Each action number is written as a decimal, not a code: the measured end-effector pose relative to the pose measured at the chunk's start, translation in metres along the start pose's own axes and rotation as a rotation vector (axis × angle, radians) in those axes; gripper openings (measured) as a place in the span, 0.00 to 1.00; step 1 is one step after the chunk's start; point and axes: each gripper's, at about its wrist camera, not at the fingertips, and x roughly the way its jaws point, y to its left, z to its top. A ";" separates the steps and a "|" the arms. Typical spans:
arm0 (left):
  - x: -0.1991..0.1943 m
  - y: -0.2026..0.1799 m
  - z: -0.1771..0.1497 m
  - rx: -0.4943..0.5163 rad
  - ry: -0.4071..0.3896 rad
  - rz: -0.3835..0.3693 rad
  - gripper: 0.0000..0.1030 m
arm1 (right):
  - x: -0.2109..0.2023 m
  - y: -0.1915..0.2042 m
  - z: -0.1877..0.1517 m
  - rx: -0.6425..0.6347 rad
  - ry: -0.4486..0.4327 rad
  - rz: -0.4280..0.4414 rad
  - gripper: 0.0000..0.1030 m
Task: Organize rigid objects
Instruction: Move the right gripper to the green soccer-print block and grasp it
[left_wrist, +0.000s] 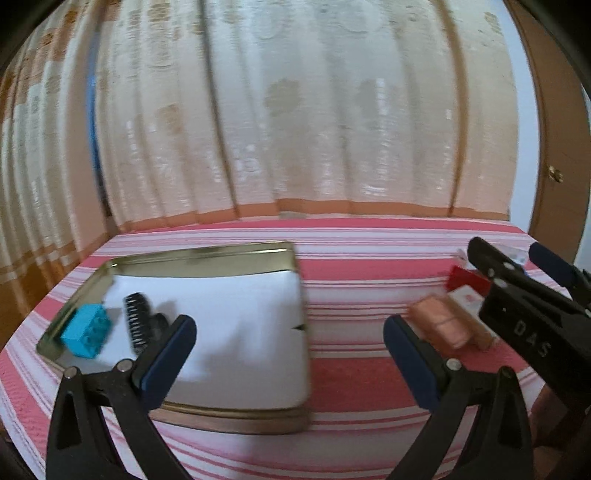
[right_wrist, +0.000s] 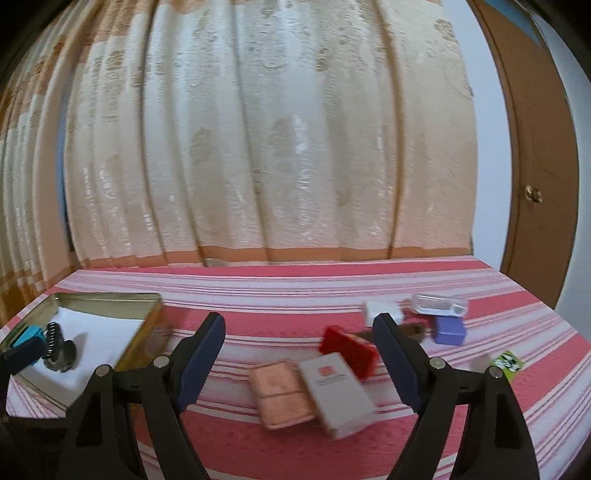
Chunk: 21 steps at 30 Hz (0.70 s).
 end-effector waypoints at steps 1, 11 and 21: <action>0.000 -0.005 0.000 0.005 -0.002 -0.005 1.00 | -0.001 -0.006 0.000 0.006 0.001 -0.008 0.81; -0.001 -0.047 0.003 0.055 0.007 -0.059 1.00 | -0.004 -0.062 0.001 0.031 0.013 -0.087 0.81; 0.006 -0.081 0.004 0.077 0.054 -0.124 1.00 | -0.006 -0.112 -0.001 0.048 0.047 -0.148 0.81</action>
